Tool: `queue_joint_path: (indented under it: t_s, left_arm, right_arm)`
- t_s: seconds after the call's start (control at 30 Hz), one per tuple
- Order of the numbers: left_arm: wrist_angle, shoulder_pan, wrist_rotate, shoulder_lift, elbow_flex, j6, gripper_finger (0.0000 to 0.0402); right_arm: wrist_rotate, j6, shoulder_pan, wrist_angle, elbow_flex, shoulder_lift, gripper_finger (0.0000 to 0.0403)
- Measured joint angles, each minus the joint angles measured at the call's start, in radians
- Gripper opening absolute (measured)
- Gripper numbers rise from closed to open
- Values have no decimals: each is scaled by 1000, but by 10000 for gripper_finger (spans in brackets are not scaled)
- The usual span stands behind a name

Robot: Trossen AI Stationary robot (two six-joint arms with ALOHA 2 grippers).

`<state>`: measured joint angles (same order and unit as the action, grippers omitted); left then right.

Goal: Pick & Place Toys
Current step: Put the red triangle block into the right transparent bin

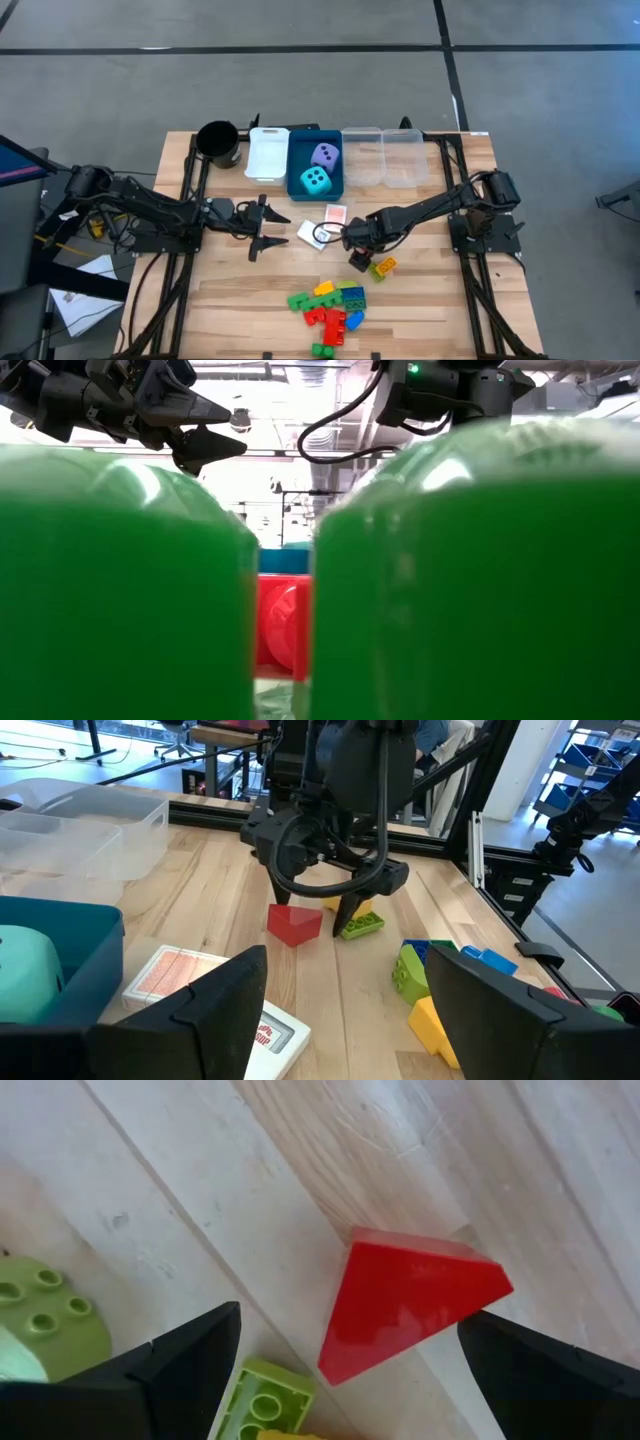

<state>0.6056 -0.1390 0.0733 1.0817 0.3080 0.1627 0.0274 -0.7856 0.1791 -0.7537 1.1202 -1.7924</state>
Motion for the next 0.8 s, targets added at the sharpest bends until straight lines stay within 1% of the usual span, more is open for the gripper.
queue_joint_path:
  t_s: [0.13,0.33,0.47,0.6,0.7,0.8]
  left_arm:
    - [0,0,0,0,0,0,266]
    - [0,0,0,0,0,0,266]
    - [0,0,0,0,0,0,266]
    - [0,0,0,0,0,0,266]
    - [0,0,0,0,0,0,266]
    - [0,0,0,0,0,0,266]
  right_arm:
    - [28,0,-1,-4,0,0,365]
    - [39,-24,-9,-28,0,0,365]
    - [83,-12,-11,-81,0,0,365]
    - [127,60,-11,-106,0,0,365]
    - [128,136,-7,-98,0,0,365]
    - [109,173,-2,-87,0,0,365]
